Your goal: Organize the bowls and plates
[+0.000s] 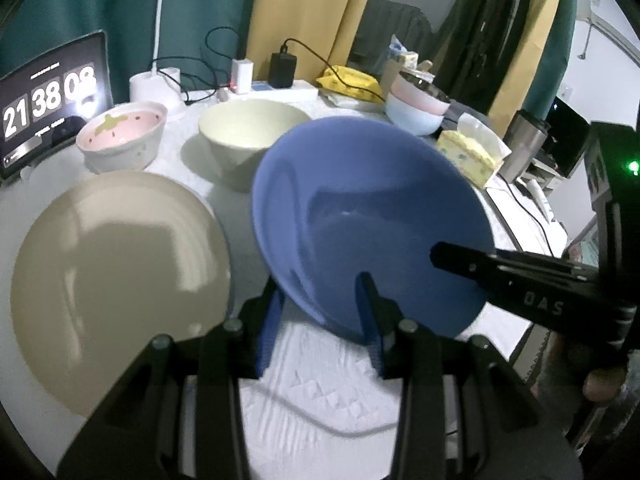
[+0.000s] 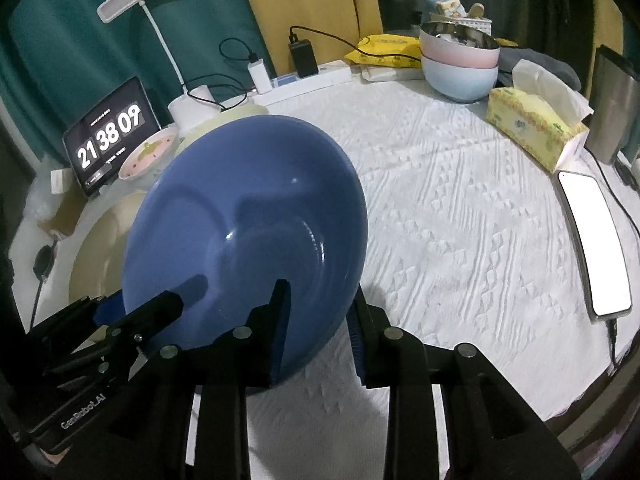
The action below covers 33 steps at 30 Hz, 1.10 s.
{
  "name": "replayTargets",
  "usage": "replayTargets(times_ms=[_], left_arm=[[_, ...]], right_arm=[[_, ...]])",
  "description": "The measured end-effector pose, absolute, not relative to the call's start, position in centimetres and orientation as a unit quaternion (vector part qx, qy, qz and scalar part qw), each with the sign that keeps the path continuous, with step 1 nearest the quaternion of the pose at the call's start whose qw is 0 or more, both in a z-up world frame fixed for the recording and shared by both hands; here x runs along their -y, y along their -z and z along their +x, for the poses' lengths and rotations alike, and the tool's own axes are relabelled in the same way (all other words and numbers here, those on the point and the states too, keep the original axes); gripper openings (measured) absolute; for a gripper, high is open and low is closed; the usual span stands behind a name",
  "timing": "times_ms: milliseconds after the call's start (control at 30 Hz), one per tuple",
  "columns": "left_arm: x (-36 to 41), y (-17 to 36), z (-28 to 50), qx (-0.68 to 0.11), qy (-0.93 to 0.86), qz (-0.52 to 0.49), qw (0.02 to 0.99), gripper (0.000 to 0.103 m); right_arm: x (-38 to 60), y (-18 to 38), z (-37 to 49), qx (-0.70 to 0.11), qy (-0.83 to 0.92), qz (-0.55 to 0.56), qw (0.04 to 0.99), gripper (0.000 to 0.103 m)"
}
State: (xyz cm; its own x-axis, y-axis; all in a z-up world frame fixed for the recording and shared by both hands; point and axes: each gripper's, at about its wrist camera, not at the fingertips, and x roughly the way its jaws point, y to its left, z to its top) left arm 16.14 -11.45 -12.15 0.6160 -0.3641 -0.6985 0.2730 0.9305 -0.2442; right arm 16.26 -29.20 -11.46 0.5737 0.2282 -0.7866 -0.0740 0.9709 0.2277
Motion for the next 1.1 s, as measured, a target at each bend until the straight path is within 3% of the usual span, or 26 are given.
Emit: replayTargets(times_ms=[167,300,567,1100], left_arm=[[11.0,11.4,15.8,-0.392,0.181,-0.058,0.9,0.038],[10.8,10.9,15.8,-0.389,0.18,-0.061,0.902,0.038],[10.0,10.5,16.0,-0.387,0.175,-0.058,0.904,0.039],[7.2,8.7,18.1,-0.365,0.128,-0.07,0.92,0.039]], right_arm=[[29.1,10.9,16.2,-0.458,-0.088,0.083,0.88,0.031],[28.5,10.6,15.9,-0.474,-0.096,0.075,0.872,0.041],[28.4,10.6,15.8,-0.478,-0.089,0.063,0.871,0.048],[29.3,7.9,18.3,-0.442,-0.069,0.061,0.892,0.048]])
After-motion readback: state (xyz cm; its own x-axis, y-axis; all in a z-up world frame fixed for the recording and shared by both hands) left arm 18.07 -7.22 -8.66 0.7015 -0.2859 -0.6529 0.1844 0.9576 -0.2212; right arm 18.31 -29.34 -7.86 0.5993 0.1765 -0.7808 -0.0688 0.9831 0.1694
